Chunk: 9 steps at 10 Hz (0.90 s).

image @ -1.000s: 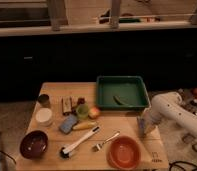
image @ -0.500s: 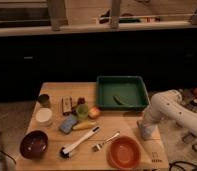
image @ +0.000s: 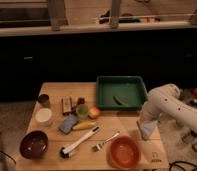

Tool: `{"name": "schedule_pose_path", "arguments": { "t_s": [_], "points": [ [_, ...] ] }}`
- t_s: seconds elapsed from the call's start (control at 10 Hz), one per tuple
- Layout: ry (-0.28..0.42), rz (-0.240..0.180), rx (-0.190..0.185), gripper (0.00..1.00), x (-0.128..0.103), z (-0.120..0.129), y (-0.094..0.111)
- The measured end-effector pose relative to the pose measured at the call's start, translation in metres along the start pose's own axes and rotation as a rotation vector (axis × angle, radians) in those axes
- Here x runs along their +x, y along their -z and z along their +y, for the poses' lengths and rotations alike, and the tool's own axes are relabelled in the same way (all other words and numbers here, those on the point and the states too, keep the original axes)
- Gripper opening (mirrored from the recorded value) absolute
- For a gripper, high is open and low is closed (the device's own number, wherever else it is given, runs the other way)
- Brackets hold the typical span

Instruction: Place towel in purple bowl

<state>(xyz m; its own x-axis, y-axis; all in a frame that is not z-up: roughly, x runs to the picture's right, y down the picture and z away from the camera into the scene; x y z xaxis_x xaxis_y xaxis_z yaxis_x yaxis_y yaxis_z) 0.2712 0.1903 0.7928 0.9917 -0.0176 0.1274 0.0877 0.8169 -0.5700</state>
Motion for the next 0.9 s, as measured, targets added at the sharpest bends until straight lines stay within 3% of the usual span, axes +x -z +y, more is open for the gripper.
{"name": "schedule_pose_path", "arguments": {
  "t_s": [0.4, 0.6, 0.9],
  "points": [
    [0.092, -0.010, 0.016, 0.76, 0.008, 0.005, -0.018],
    [0.144, -0.015, 0.009, 0.80, 0.012, 0.008, -0.023],
    [0.167, -0.023, -0.002, 0.80, 0.015, 0.009, -0.027]
  ]
}}
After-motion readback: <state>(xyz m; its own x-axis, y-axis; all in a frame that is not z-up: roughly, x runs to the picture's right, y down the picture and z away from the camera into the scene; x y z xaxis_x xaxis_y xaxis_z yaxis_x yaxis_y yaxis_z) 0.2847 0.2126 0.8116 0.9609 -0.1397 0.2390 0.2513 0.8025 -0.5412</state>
